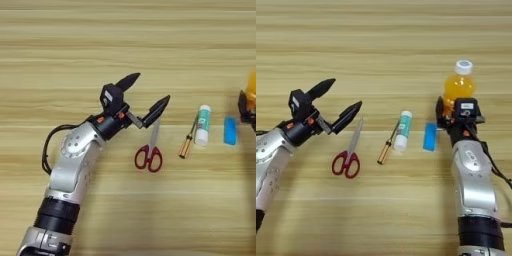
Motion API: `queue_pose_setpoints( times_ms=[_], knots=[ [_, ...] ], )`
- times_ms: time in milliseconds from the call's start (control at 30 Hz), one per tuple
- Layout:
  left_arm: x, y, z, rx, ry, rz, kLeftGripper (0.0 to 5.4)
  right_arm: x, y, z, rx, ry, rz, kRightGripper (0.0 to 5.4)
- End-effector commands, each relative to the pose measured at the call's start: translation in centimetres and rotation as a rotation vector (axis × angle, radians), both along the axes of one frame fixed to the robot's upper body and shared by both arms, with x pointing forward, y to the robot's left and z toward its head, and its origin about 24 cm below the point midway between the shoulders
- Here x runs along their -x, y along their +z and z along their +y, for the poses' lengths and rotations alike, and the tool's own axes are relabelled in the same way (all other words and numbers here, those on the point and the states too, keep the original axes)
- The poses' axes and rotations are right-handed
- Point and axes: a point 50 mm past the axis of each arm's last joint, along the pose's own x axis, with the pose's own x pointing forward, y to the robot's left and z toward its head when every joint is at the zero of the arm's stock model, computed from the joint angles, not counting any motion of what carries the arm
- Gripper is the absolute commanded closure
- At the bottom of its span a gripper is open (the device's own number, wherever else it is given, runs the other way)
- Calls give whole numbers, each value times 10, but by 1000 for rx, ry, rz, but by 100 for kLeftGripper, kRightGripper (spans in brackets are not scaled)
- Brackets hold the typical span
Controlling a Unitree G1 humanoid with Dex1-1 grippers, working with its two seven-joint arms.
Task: Move the objects on the table
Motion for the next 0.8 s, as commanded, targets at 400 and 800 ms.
queue_pose_setpoints(
  times_ms=[400, 800],
  knots=[
    [-3, 2, -1, 6, 10, 2, 0, -12, -2, -6, 6, -9, 10, 196],
    [-4, 3, -1, 9, 12, -1, 0, -16, -15, -6, -17, 0, 61, 196]
  ],
)
